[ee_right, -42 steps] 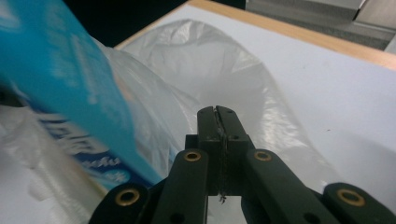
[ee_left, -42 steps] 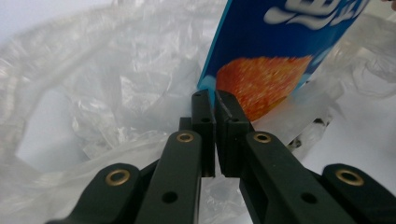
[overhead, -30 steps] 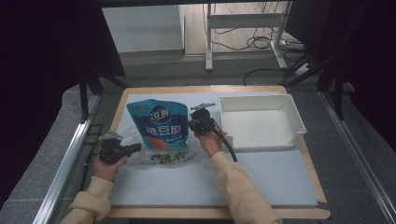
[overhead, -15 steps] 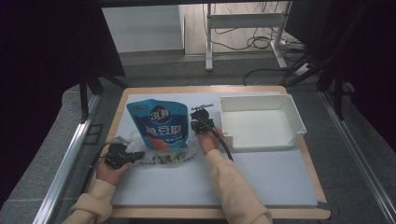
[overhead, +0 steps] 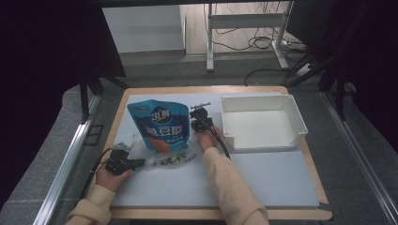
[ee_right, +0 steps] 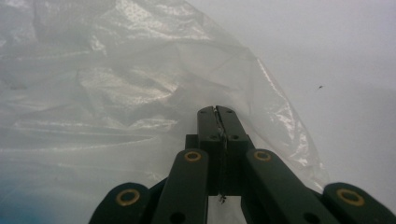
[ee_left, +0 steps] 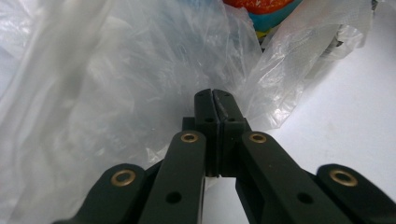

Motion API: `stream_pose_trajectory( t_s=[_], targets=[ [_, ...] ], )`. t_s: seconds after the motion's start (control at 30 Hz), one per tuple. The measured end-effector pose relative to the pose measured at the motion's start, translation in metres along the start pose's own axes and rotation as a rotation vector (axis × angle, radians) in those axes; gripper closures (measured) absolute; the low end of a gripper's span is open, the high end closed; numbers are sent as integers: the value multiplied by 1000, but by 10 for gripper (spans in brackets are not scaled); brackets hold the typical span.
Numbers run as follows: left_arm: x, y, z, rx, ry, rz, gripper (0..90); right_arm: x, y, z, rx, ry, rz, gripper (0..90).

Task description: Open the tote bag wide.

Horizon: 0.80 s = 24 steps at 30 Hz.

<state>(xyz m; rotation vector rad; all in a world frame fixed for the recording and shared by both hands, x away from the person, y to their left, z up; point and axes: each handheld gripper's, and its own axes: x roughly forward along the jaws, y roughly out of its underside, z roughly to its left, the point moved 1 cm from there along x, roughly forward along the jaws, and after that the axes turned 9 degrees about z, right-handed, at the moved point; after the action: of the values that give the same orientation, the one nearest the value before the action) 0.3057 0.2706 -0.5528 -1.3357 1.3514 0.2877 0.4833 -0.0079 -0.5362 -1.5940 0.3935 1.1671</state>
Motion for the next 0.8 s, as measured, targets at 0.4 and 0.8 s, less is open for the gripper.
stream_pose_trajectory(
  t_s=[0.4,0.8],
  targets=[
    [-3,5,1,-6,13,4,900,3,-4,-5,11,3,4,885],
    [-5,3,3,-17,16,-16,900,-13,-4,-3,-7,-41,-32,880]
  ],
)
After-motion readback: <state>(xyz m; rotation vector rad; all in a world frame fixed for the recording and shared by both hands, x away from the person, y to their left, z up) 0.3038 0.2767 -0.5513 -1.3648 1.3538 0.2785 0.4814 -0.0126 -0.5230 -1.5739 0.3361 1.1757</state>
